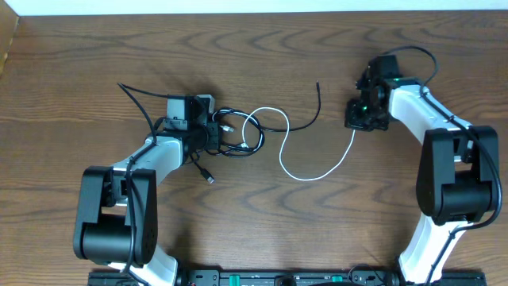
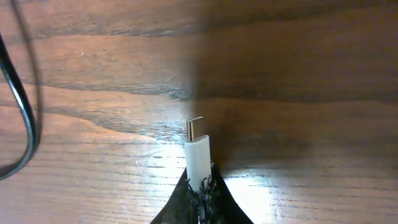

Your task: Untangle cables

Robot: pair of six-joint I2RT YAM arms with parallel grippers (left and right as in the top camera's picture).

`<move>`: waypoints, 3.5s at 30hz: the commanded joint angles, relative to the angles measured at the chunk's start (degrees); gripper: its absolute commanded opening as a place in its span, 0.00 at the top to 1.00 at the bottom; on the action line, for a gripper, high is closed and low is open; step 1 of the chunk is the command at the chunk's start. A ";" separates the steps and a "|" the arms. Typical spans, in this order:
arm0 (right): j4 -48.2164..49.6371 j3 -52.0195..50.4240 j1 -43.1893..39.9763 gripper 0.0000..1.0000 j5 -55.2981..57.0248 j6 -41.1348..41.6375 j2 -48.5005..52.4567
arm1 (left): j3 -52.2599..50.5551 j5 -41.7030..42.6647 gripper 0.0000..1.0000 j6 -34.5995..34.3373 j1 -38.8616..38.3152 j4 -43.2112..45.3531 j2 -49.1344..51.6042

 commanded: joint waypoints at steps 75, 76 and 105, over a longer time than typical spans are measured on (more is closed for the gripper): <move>24.98 2.58 23.45 0.74 -21.94 5.62 5.99 | -0.20 -10.29 0.72 -13.11 -0.13 1.20 -10.82; 24.85 2.58 23.37 0.80 -22.71 5.62 5.99 | -0.20 -10.29 0.72 -13.11 -0.13 1.20 -10.78; 15.65 2.62 23.28 0.66 -13.40 -2.32 -0.66 | -0.20 -9.81 0.71 -19.89 -0.20 4.72 -1.33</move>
